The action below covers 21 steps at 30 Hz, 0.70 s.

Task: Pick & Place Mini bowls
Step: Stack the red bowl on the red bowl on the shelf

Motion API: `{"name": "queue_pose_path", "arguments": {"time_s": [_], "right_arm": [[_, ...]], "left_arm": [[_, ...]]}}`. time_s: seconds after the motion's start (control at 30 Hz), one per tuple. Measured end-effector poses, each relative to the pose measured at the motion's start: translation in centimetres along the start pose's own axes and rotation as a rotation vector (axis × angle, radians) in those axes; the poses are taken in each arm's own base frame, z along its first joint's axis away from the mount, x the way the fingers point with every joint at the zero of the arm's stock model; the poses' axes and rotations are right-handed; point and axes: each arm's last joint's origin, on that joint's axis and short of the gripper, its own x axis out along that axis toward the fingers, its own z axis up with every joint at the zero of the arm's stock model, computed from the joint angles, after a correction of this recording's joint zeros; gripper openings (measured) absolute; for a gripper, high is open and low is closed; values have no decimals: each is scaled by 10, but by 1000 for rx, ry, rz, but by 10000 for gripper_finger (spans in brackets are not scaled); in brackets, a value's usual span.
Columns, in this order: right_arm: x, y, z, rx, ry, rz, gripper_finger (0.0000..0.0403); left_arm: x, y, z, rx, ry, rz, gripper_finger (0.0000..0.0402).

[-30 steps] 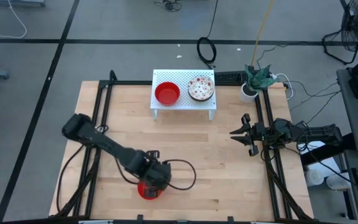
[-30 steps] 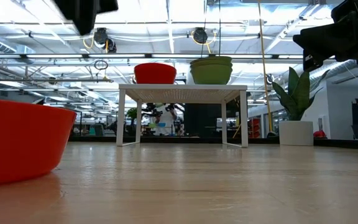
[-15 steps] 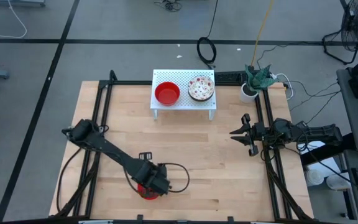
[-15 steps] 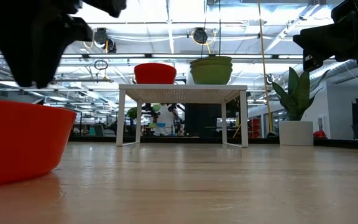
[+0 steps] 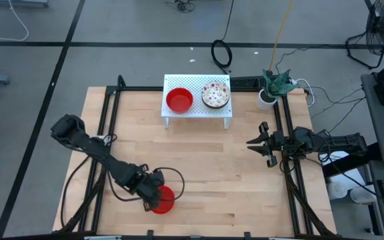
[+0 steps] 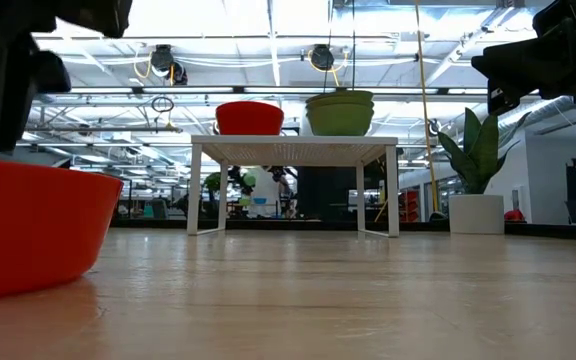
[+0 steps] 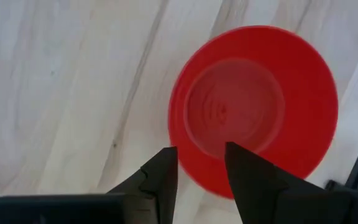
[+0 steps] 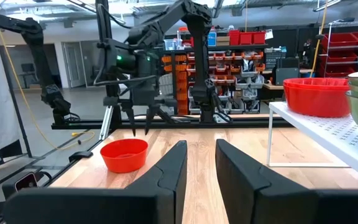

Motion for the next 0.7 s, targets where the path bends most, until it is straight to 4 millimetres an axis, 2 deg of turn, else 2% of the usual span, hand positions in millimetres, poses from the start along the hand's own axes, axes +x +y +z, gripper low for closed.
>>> {"name": "queue_pose_path", "arguments": {"time_s": [0.27, 0.7], "right_arm": [[0, 0, 0, 0, 0, 0, 73], [0, 0, 0, 0, 0, 0, 73]], "left_arm": [[20, 10, -7, -4, 37, 33, 138], [23, 12, 0, -30, -50, 37, 138]]}}
